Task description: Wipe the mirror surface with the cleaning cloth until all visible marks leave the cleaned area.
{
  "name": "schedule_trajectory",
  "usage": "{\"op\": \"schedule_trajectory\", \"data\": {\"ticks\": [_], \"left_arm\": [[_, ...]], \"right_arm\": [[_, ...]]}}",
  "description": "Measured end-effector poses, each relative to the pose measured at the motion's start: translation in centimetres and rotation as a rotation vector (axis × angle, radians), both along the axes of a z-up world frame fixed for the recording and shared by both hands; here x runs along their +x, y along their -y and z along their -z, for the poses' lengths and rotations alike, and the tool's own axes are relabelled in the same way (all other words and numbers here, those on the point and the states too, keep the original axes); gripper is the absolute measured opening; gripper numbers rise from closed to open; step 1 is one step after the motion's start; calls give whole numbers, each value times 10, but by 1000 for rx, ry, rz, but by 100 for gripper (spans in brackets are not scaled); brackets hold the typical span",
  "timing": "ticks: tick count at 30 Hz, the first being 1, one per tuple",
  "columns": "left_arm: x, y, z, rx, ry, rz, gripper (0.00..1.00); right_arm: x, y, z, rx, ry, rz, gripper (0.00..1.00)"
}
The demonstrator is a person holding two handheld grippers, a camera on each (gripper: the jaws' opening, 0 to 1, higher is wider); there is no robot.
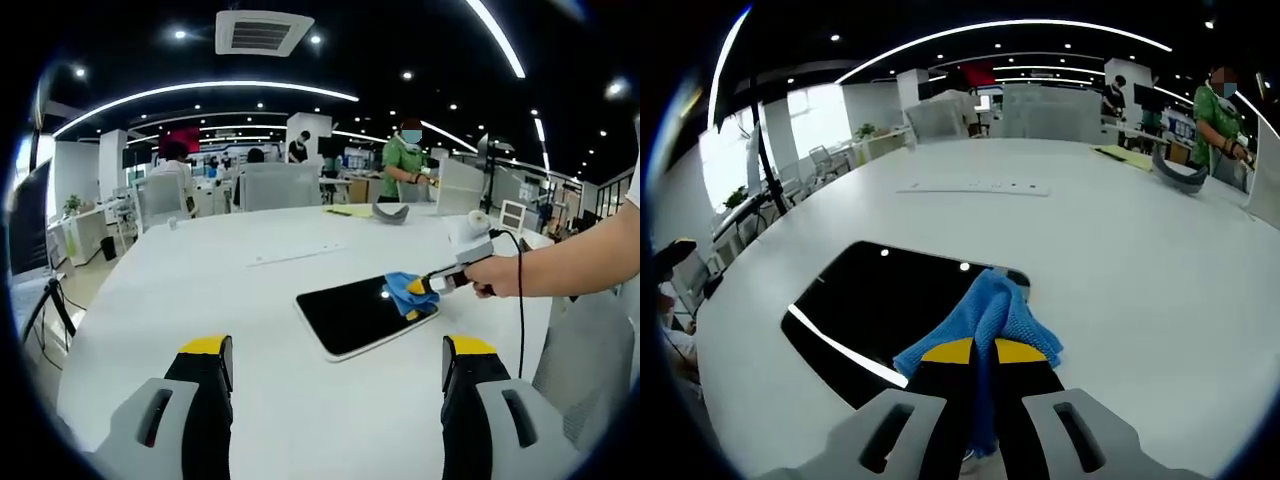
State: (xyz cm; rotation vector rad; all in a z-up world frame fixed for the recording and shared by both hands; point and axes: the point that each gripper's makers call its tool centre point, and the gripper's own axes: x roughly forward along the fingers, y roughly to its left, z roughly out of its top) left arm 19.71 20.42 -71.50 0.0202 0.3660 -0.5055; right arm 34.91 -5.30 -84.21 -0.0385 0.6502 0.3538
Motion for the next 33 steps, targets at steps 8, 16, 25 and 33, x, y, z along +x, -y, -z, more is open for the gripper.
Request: {"op": "schedule_trajectory", "data": {"ticks": [8,16,25,33], "left_arm": [[-2,-4,-1,1,3,-11,87],[-3,-5,0,1,3,-13,87],[-4,-8,2,-1,-1,-20,87],[-3,-15,3,-3,-3,-30,86]], "right_arm": [[-1,-5,0,-1,-9,-10,1],[1,-13,1,4,-13,-13,1],[3,-29,0,6,-20,-31,1],[6,-47,0,10,-25,-54,1]]}}
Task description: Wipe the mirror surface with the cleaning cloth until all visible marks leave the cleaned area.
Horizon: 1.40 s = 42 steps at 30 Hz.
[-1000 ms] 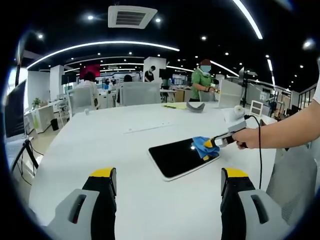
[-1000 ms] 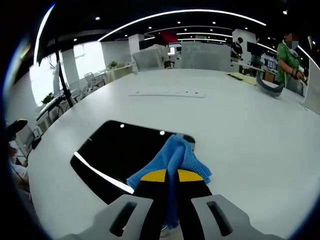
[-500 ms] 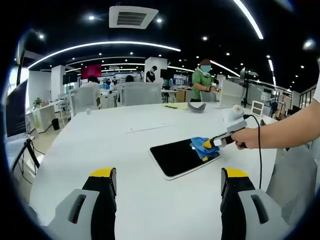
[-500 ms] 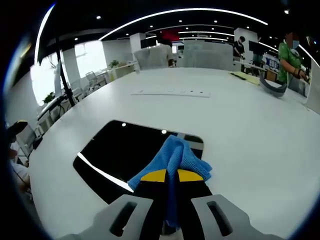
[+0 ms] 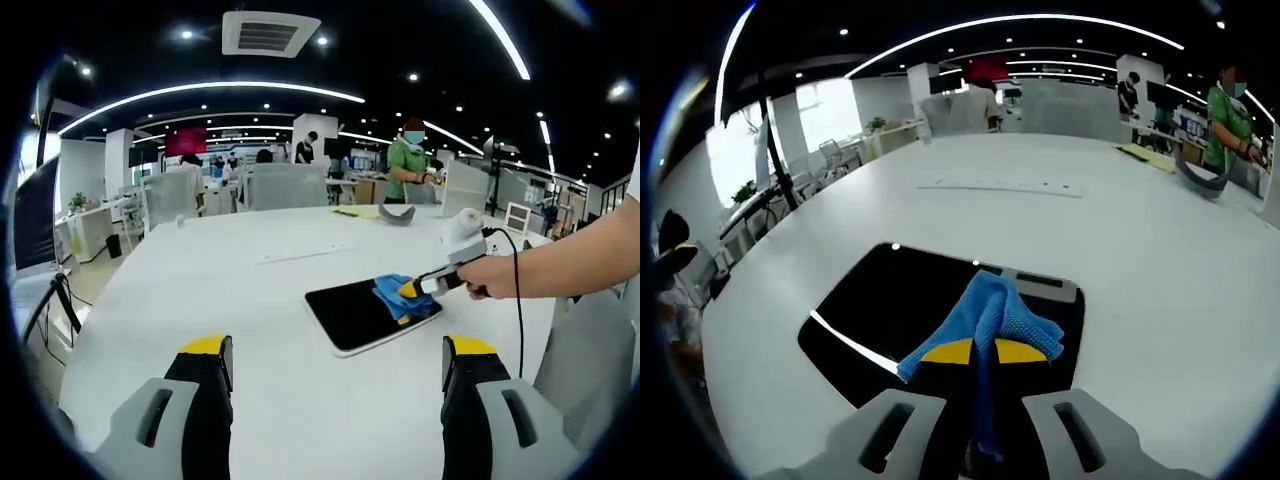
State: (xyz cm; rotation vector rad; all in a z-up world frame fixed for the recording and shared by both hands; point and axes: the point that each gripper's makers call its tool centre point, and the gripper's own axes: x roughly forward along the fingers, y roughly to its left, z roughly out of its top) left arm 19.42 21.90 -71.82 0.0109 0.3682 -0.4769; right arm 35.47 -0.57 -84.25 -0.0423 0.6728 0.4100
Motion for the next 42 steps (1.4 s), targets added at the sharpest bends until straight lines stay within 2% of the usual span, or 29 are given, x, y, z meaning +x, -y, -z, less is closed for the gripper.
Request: {"op": "schedule_trajectory", "data": {"ticks": [19,42], "left_arm": [[0,-6,3,-2,-8,-10,86],[-4,-14,4,-3,-13,-37,86]], "right_arm": [[1,-34,-1,17,-10,-38,1],[0,-96,-1,50,-25,-117,1]]}}
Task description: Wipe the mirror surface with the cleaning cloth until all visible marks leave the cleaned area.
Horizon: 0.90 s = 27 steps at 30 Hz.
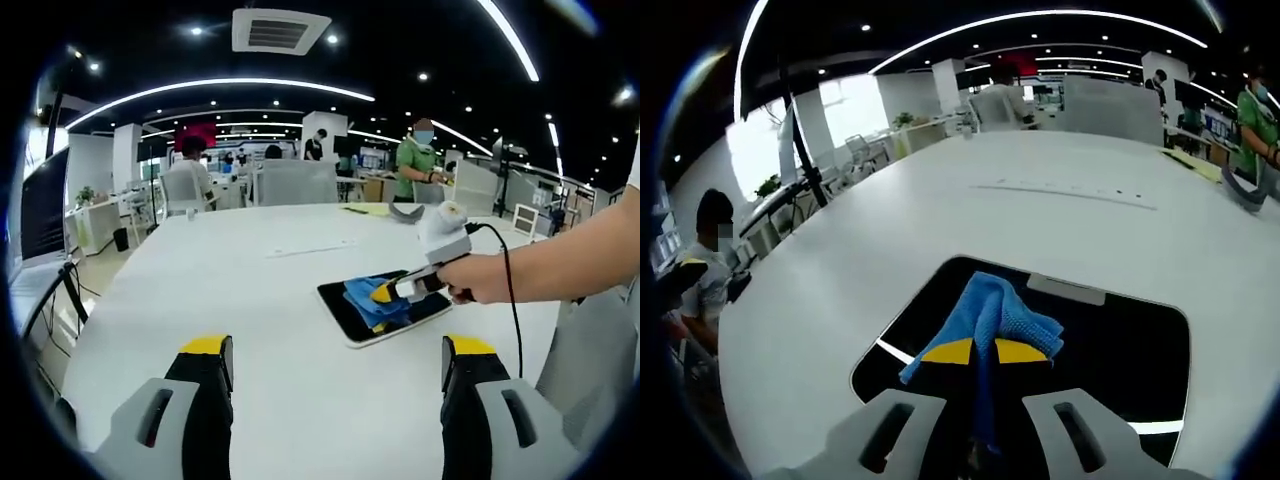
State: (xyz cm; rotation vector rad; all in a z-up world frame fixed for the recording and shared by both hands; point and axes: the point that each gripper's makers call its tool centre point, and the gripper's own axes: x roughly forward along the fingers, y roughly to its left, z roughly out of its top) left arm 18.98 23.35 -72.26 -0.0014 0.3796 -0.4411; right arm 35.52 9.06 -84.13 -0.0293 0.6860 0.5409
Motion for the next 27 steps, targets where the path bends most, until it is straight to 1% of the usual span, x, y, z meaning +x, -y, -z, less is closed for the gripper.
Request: {"op": "schedule_trajectory", "data": {"ticks": [6,10,14,22,27], "left_arm": [[-1,-3,2,-2,-3,-8,86],[-2,-6,2,-2,-3,-12,86],[-2,-8,3,-2,-2,-18,86],[-2,-6,3,-4,-2,-11,86],[-2,-4,2,-2,-3,-9,86]], "right_arm": [[-3,-21,0,10,-7,-33,1],[-4,-27,0,13,-8,-37,1],[-5,-30,0,12,-9,-42,1],[-5,-30,1,13,-12,-12,1],[-6,-30,0,18,-2,-5,1]]}}
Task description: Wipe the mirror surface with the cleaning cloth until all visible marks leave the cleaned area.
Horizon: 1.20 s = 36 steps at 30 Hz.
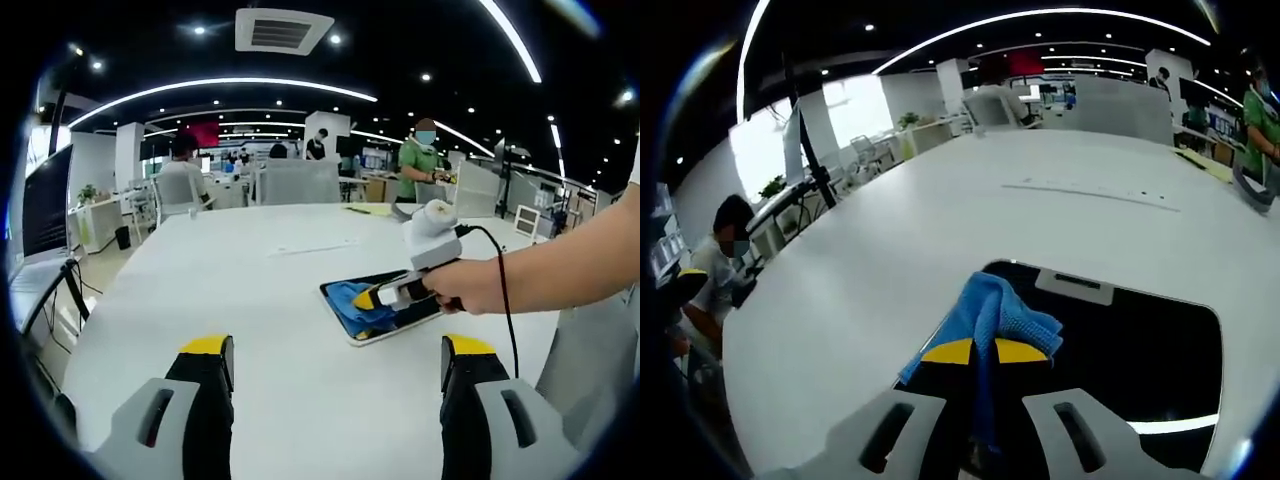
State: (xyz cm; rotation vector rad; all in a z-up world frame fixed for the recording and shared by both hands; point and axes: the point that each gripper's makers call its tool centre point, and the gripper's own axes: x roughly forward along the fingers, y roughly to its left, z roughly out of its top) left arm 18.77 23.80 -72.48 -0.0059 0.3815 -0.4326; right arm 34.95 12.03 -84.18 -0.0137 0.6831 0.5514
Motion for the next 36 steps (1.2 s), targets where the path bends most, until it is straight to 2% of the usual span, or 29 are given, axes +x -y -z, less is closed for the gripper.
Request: {"op": "schedule_trajectory", "data": {"ticks": [9,23,36], "left_arm": [[-1,1,1,-1,-2,-1,85],[-2,2,-1,2,3,6,85],[-4,6,-6,5,11,13,85]], "right_arm": [[-1,0,0,8,-1,-5,1],[-20,-8,0,15,-3,-49,2],[-29,-8,0,10,-2,-72,2]]}}
